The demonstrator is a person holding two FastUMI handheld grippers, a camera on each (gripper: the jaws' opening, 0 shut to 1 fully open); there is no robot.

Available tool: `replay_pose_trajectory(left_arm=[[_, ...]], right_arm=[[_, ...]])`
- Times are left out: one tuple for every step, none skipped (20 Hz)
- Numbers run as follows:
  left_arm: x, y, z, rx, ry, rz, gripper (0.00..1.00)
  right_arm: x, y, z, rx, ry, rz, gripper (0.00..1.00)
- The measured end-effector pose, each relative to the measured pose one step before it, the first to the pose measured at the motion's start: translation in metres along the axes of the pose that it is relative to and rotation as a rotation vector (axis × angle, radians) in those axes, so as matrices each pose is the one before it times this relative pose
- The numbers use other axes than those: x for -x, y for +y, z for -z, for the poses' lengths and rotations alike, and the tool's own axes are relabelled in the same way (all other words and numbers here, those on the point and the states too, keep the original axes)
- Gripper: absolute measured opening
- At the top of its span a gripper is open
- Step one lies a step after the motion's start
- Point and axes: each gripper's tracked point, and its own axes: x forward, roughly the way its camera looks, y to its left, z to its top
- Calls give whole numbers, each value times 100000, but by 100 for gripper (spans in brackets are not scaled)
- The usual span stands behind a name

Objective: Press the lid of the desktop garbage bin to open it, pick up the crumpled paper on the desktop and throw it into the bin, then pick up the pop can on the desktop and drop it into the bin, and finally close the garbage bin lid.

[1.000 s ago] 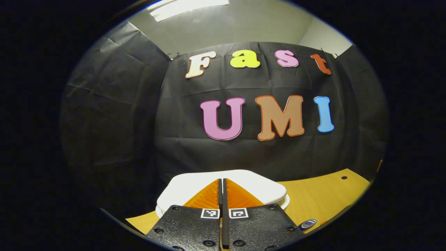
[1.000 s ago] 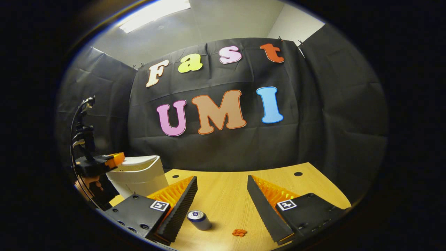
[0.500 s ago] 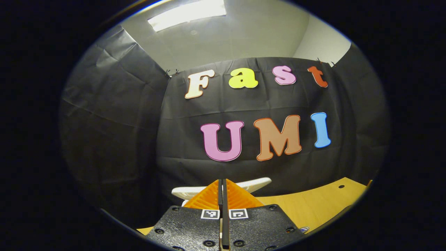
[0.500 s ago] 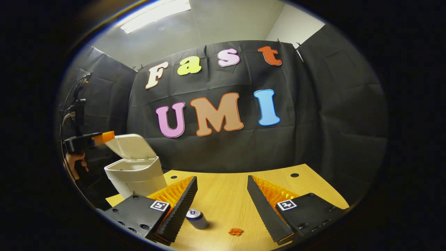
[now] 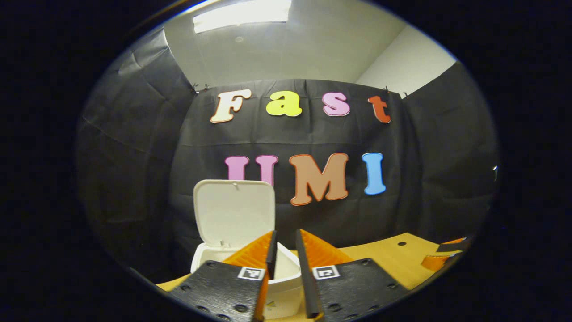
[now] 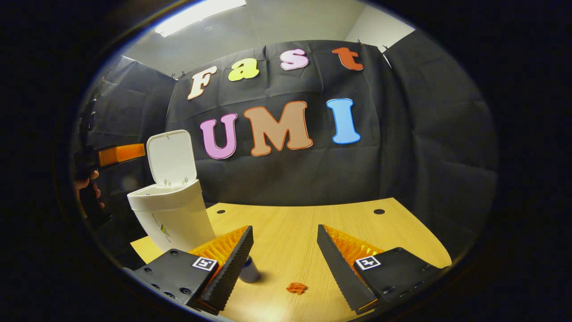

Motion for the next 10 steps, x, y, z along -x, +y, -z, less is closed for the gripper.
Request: replay_pose_trajectory(left_arm=[[79,-346,339,1345,555,947,50],[187,-73,320,725,367,-85,73],[314,352,284,-48,364,-1094,97],[94,-51,249,-259,-50,-355,99],[121,88,-14,-203,-525,-195,96],[162,184,79,-335,-351,-628,99],[139,335,-26,-437,-408,-669,96],[216,240,117,-649,-2,-575,96],[123,298,-6,-809,27,-664,99],[265,316,-107,-661,-252,-567,96]], right_arm=[[-299,24,823,-551,1738,-681,96],[-297,-49,683,-544,1553,-400,96],[-441,-114,889,-14,1341,-183,96],[-477,-71,668,932,1158,-48,96],[-577,-153,747,1446,1418,211,96],[-835,-277,951,1495,2279,304,96],[-880,-305,1491,539,3936,35,96],[-866,-185,1458,35,4387,-565,96],[-991,-109,1599,-572,5293,-543,96],[-1004,-205,1608,-749,6880,-301,96]])
